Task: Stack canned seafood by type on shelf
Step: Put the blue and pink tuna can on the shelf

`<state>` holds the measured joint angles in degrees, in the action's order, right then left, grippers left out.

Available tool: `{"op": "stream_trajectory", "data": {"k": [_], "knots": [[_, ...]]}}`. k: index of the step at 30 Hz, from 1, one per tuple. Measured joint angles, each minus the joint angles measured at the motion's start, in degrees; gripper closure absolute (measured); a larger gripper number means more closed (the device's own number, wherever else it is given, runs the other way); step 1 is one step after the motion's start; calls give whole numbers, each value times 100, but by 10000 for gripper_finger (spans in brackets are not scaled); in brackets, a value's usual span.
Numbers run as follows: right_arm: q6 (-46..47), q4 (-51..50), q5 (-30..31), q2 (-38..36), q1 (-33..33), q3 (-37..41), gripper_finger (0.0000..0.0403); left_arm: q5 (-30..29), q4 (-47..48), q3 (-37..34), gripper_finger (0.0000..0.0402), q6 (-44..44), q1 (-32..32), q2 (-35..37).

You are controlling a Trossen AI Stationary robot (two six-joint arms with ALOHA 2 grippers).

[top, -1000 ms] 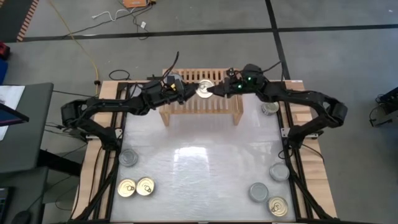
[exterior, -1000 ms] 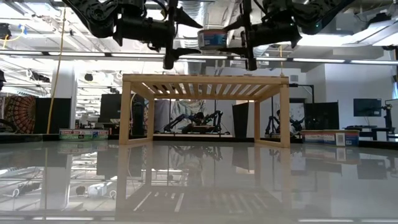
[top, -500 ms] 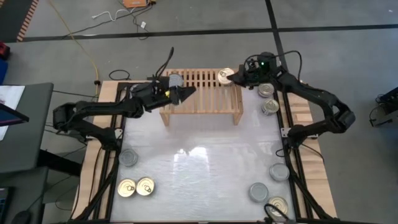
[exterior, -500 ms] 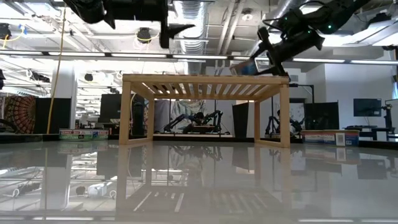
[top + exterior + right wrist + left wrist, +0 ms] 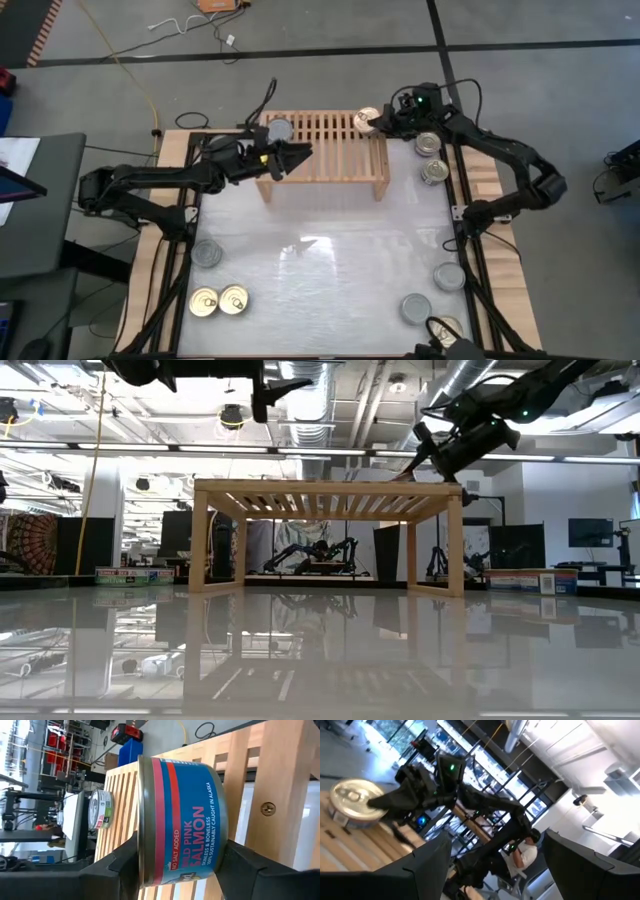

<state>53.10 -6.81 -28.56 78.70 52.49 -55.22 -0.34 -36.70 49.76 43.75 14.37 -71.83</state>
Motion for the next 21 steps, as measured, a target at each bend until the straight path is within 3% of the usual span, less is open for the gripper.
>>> {"op": "stream_trajectory", "data": {"k": [11,21], "knots": [[39,-28,-9,11,13,-2,168,0,183,0,103,49,-42,-7],[37,-98,22,22,-16,0,134,0,358,0,103,46,-42,-9]]}}
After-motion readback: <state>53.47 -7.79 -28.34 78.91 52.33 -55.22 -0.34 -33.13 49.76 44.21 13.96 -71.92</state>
